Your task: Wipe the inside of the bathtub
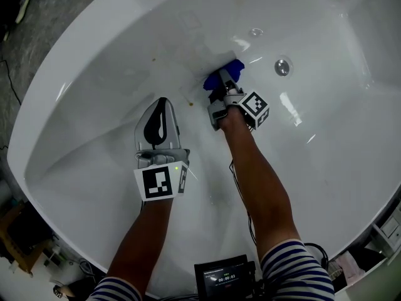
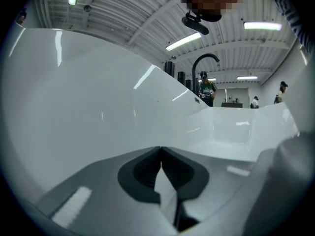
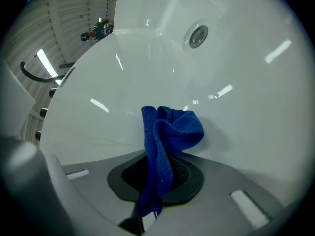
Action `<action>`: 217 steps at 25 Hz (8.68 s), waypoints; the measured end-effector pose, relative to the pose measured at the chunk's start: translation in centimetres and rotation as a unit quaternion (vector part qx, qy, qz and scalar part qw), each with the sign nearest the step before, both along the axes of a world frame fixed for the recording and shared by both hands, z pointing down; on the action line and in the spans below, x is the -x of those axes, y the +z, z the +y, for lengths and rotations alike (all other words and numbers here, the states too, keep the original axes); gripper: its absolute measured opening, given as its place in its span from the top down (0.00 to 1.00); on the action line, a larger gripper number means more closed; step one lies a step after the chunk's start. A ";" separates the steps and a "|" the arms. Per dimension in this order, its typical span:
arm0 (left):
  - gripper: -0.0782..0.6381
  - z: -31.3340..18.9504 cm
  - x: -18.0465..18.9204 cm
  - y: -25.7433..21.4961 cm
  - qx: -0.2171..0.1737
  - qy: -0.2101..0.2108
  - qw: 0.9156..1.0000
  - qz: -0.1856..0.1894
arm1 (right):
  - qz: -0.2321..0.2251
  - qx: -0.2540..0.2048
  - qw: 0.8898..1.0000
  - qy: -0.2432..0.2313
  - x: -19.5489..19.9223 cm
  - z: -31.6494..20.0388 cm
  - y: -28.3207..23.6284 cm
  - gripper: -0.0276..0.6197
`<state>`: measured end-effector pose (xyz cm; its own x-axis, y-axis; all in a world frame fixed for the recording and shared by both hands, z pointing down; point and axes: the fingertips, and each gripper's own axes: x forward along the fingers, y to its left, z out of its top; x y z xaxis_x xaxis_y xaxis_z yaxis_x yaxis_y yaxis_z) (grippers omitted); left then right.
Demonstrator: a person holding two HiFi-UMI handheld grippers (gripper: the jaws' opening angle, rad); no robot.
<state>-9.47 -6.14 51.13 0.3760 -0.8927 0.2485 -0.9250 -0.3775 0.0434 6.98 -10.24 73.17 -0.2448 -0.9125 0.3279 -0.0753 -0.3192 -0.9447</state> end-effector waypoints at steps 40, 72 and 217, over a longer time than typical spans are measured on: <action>0.89 0.5 -0.5 -25.8 -0.085 0.011 0.996 0.015 | -0.020 -0.177 0.981 -0.079 1.7 -6.1 -39.3 0.89; 0.89 0.3 -1.1 -6.9 -0.039 -0.027 0.999 0.019 | 0.001 0.001 0.999 -0.049 2.4 9.1 -4.8 0.89; 0.89 -0.3 3.7 -10.5 -0.027 -0.075 0.996 0.028 | -0.010 -0.022 0.997 -0.078 12.0 3.3 -8.5 0.89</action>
<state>-13.13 -6.45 40.62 0.2489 -0.9514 0.1811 -0.9679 -0.2379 0.0806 -5.03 -6.91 64.64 -0.3908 -0.8762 0.2823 -0.1018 -0.2636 -0.9592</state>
